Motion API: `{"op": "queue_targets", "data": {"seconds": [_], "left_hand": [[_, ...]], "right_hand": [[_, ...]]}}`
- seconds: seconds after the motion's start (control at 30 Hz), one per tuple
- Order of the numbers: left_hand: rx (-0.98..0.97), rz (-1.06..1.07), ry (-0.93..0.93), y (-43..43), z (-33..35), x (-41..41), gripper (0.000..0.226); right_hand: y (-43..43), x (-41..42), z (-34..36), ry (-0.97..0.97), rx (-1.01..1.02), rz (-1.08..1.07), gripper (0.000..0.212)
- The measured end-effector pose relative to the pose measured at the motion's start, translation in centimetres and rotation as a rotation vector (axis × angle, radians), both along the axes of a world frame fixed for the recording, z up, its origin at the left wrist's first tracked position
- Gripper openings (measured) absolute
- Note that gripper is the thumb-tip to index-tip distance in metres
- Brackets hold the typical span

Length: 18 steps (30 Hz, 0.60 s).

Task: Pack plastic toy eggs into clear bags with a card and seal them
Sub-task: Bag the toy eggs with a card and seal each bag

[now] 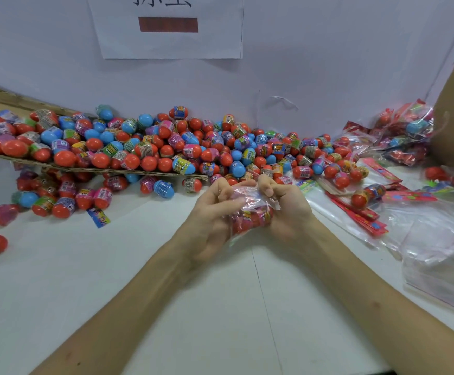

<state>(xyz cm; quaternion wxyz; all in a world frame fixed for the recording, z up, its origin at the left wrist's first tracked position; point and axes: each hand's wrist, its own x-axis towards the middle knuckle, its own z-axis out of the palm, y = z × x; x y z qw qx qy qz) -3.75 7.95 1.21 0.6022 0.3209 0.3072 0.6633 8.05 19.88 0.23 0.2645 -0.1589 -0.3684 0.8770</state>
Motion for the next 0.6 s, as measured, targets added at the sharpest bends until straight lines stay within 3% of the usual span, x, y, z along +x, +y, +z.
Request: {"op": "queue_targets", "data": {"seconds": [0.13,0.27,0.4,0.5,0.6], "left_hand": [[0.029,-0.047,0.039,0.0,-0.2,-0.3,0.038],[0.075,-0.128,0.022,-0.2,0.0,-0.8,0.039],[0.04,-0.115,0.035,-0.3,0.0,-0.9,0.037],[0.065,-0.128,-0.01,-0.4,0.3,-1.1,0.037],[0.132,-0.128,-0.069,-0.5,0.8,-1.6,0.037]], "right_hand": [[0.3,0.1,-0.4,0.003,-0.083,-0.022,0.043],[0.6,0.0,-0.9,-0.017,-0.17,-0.07,0.017],[0.3,-0.2,-1.1,-0.02,-0.159,-0.09,0.021],[0.2,0.0,-0.9,0.079,-0.188,-0.089,0.01],[-0.2,0.4,-0.2,0.118,-0.145,-0.002,0.032]]}}
